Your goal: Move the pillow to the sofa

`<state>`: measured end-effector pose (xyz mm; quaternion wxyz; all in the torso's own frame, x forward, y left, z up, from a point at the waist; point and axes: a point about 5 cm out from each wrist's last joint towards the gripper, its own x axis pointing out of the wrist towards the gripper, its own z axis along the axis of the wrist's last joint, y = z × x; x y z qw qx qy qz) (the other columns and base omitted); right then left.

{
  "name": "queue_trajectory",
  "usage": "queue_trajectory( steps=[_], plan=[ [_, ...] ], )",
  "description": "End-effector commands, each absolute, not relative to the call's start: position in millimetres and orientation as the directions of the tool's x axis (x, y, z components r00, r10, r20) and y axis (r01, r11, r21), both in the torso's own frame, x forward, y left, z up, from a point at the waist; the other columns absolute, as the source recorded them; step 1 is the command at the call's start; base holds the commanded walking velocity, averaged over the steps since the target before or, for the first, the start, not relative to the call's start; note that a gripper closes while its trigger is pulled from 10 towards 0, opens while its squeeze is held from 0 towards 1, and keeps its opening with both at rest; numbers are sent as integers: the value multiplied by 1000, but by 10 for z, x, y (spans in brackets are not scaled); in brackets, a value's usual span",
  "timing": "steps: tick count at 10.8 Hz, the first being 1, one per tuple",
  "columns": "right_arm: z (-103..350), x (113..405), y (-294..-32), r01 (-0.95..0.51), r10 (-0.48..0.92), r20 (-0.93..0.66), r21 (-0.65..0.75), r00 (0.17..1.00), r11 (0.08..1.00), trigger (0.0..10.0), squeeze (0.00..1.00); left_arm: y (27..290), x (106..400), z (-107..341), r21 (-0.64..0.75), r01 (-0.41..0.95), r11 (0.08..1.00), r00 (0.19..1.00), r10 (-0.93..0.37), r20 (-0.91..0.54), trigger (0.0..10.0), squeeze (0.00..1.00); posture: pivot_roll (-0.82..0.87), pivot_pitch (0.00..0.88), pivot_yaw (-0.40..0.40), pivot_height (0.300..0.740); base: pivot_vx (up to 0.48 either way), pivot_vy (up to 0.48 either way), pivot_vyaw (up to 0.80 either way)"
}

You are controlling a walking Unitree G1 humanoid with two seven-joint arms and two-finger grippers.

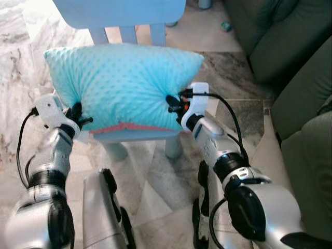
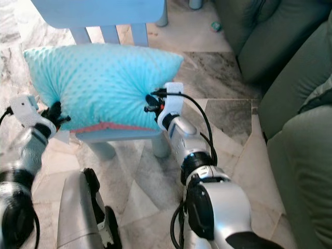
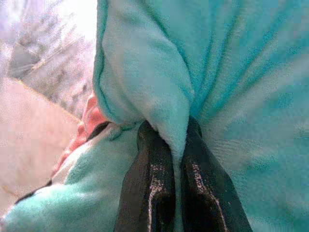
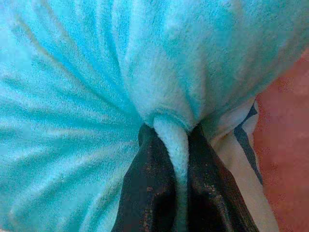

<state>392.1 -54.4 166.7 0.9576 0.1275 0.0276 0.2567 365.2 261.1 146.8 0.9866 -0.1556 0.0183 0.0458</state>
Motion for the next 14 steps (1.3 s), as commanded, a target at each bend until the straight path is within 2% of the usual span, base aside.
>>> queue_trajectory(
  steps=[1, 2, 4, 5, 7, 11, 14],
  plan=[
    [1564, 3866, -487, -490, 509, -3, 268, 860, 829, 0, 0, 2638, 3568, 1441, -274, -112, 955, 994, 105, -40, 0, 0, -39, 239, 26, 485, 0, 0, 0],
    [1558, 3852, -521, -476, 485, 27, 249, 874, 843, 0, 0, 2640, 3396, 1543, -245, -136, 960, 986, 154, 57, 0, 0, -33, 186, 35, 485, 0, 0, 0],
    [1605, 3848, -536, -475, 471, 69, 197, 879, 858, 0, 0, 2629, 3242, 1614, -185, -185, 965, 969, 211, 131, 0, 0, -32, 122, 44, 485, 0, 0, 0],
    [1673, 3846, -588, -464, 449, 121, 152, 885, 873, 0, 0, 2418, 3046, 1672, -145, -203, 968, 955, 228, 190, 0, 0, -34, 69, 48, 485, 0, 0, 0],
    [1721, 3770, -649, -443, 424, 196, 66, 884, 894, 0, 0, 2151, 2797, 1591, -165, -200, 966, 956, 230, 184, 0, 0, -36, 6, 44, 485, 0, 0, 0],
    [1675, 3584, -870, -352, 342, 233, 4, 911, 936, 0, 0, 1971, 2541, 1343, -164, -206, 965, 970, 224, 96, 0, 0, -59, 0, 67, 485, 0, 0, 0],
    [1643, 3490, -1044, -283, 283, 228, -31, 932, 959, 0, 0, 1986, 2491, 1263, -187, -217, 958, 970, 232, 64, 0, 0, -85, 0, 69, 485, 0, 0, 0]
  ],
)
